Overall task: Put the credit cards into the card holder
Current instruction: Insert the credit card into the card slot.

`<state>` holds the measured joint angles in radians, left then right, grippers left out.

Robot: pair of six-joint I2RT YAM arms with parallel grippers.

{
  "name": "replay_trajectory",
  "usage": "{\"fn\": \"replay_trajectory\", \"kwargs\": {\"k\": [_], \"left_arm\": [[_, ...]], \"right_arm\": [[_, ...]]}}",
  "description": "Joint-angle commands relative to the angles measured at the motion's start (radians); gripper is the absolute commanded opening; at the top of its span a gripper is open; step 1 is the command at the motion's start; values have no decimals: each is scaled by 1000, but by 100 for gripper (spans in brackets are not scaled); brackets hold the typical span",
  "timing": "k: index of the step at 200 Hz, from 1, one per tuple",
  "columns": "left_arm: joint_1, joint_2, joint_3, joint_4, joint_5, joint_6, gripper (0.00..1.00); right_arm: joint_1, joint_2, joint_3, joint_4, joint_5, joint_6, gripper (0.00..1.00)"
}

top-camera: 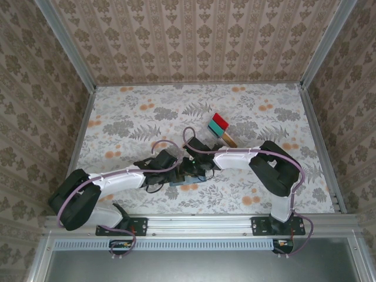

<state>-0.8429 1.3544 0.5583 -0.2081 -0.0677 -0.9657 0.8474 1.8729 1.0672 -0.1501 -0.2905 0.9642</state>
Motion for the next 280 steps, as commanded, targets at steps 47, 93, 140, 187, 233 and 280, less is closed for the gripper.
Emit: {"fn": "replay_trajectory", "kwargs": {"k": [47, 93, 140, 187, 233, 280], "left_arm": [[-6, -5, -29, -8, 26, -22, 36], [-7, -4, -21, -2, 36, -13, 36], [-7, 11, -11, 2, 45, -4, 36], [-6, -4, -13, -16, 32, -8, 36], [-6, -6, -15, -17, 34, -2, 36], [-6, 0, -9, -16, 43, 5, 36]], "right_arm": [[-9, -47, 19, -107, 39, -82, 30], [-9, -7, 48, -102, 27, -84, 23], [-8, 43, 97, -120, 14, -87, 20], [-8, -31, 90, -175, 81, -119, 22], [-12, -22, 84, -193, 102, -134, 24], [-8, 33, 100, -155, 49, -124, 19]]}}
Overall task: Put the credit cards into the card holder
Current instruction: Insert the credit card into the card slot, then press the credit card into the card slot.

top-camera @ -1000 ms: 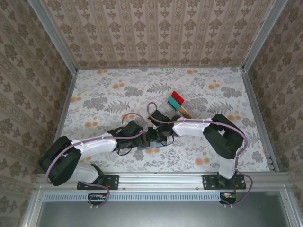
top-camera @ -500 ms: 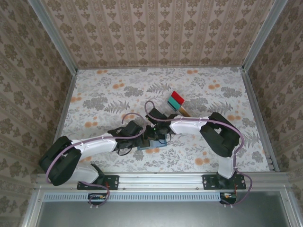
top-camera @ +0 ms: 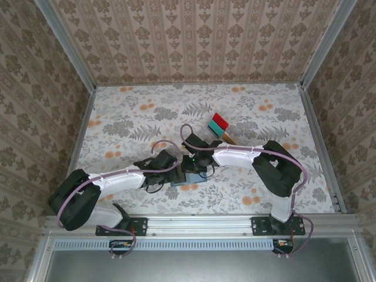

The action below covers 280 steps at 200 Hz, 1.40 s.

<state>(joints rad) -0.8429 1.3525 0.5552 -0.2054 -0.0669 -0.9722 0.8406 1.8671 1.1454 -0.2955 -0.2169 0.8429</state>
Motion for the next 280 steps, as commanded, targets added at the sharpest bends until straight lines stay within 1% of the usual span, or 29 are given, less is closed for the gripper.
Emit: {"fn": "replay_trajectory", "kwargs": {"k": [1, 28, 64, 83, 102, 113, 136, 155, 172, 199, 225, 255, 280], "left_arm": [[-5, 3, -5, -18, 42, 11, 36], [-5, 9, -2, -17, 45, 13, 36], [-6, 15, 3, -18, 48, 19, 36], [-4, 22, 7, -21, 48, 24, 36], [-5, 29, 16, -38, 41, 32, 36], [-5, 33, 17, -46, 37, 33, 36], [-4, 38, 20, -60, 25, 38, 36], [-6, 46, 21, -68, 21, 45, 36], [-7, 53, 23, -73, 24, 53, 36], [-7, 66, 33, -75, 30, 71, 36], [-6, 79, 50, -87, 32, 93, 36], [-6, 81, 70, -111, 26, 109, 36], [-8, 57, 88, -139, 16, 122, 37]], "right_arm": [[-2, 40, 22, -7, -26, -3, 19], [1, 66, 32, 4, -52, 7, 18], [14, 65, 33, 56, -107, -3, 16], [20, 65, 47, 39, -110, -12, 16], [20, 50, 51, 4, -78, -29, 17], [18, 25, 51, -25, -47, -44, 20], [9, -43, 44, -83, 14, -75, 23], [-10, -83, 27, -137, 89, -95, 24], [-35, -87, 4, -175, 127, -103, 23], [-53, -80, -59, -172, 128, -101, 21], [-47, -75, -113, -163, 122, -80, 18], [-37, -111, -154, -162, 110, -55, 18], [-41, -168, -126, -187, 119, -83, 21]]}}
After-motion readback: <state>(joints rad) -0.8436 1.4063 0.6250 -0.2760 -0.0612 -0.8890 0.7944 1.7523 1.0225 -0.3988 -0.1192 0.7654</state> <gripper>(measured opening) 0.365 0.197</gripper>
